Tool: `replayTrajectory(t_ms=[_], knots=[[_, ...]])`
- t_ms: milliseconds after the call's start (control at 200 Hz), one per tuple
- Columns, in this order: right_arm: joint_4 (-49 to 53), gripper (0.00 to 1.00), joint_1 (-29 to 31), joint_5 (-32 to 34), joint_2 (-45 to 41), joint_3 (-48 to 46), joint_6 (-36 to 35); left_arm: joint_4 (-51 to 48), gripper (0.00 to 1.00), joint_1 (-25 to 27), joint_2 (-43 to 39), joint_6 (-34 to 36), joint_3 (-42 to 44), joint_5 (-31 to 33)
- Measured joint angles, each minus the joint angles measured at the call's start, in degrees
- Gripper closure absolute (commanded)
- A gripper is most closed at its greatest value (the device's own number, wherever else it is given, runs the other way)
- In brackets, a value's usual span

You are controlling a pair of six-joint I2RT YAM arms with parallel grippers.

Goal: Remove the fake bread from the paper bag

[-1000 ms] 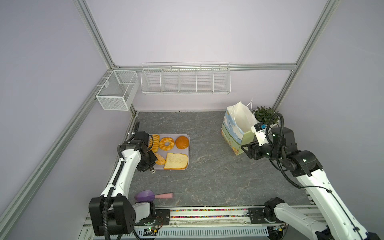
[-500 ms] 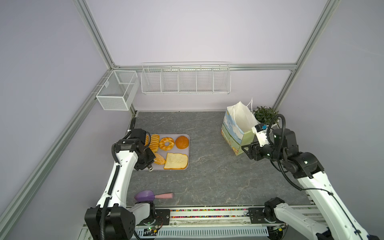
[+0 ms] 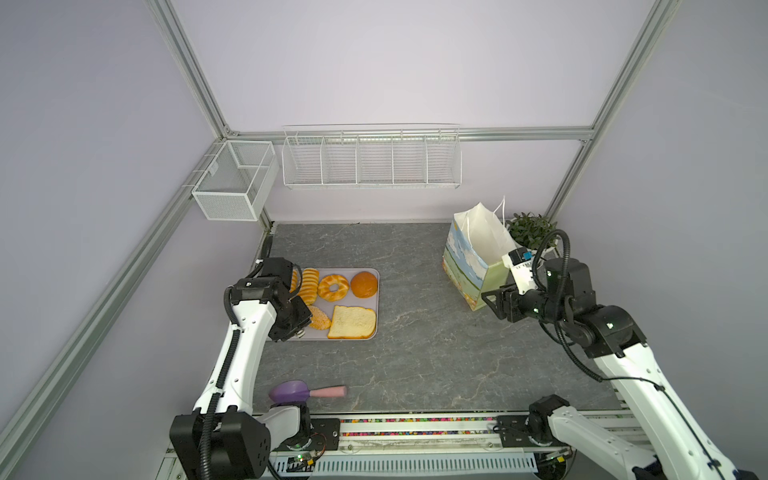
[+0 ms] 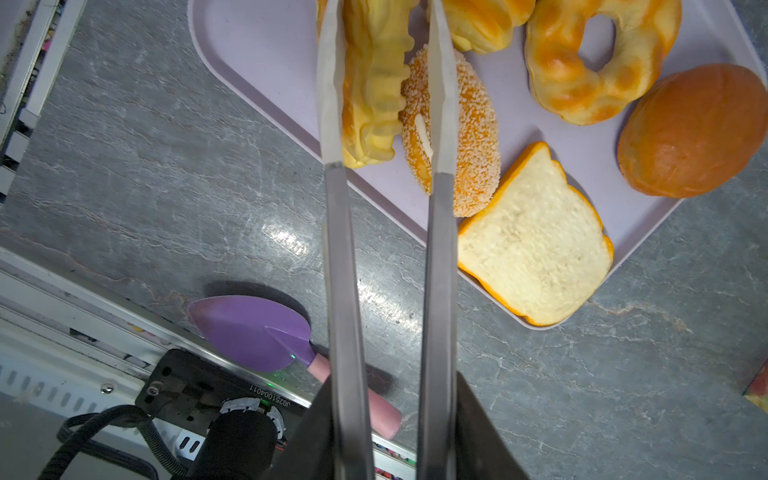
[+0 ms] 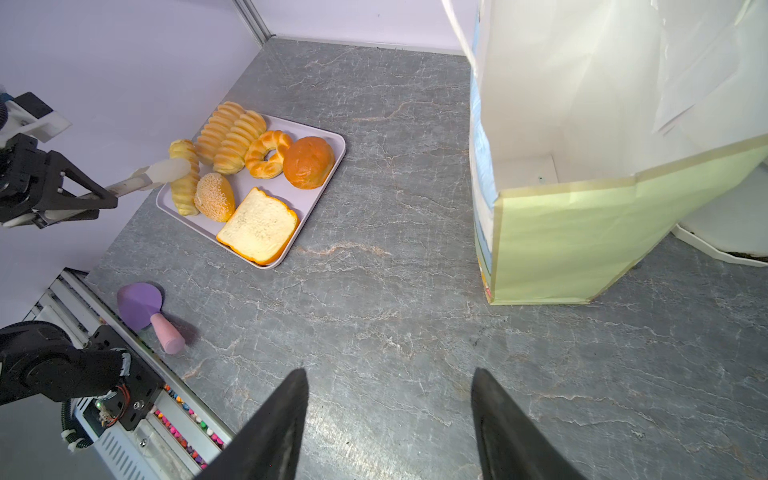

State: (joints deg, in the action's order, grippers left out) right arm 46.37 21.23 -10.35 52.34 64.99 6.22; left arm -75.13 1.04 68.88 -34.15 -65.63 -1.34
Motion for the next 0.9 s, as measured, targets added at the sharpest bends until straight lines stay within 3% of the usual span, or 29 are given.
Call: replayTrajectory(t_ms=[230,445,535,900], knots=[[-0.3,0.35,0.0,0.0,0.0,-0.6,0.0,0.3,0.62,0.0,0.8,0.4,1.5,0.0],[-0.4,0.36,0.0,-0.2,0.0,-0.9,0.3,1.0,0.83,0.0,2.8,0.5,2.2,0.5],[-0.8,0.36,0.2,-0.5,0.0,-1.4,0.7,0.7,0.86,0.0,2.1,0.5,2.2,1.0],[-1.3,0.37,2.1,-1.6,0.9,-2.4,1.5,1.3,0.94,-0.8,-11.7,-3.1,3.7,1.4]])
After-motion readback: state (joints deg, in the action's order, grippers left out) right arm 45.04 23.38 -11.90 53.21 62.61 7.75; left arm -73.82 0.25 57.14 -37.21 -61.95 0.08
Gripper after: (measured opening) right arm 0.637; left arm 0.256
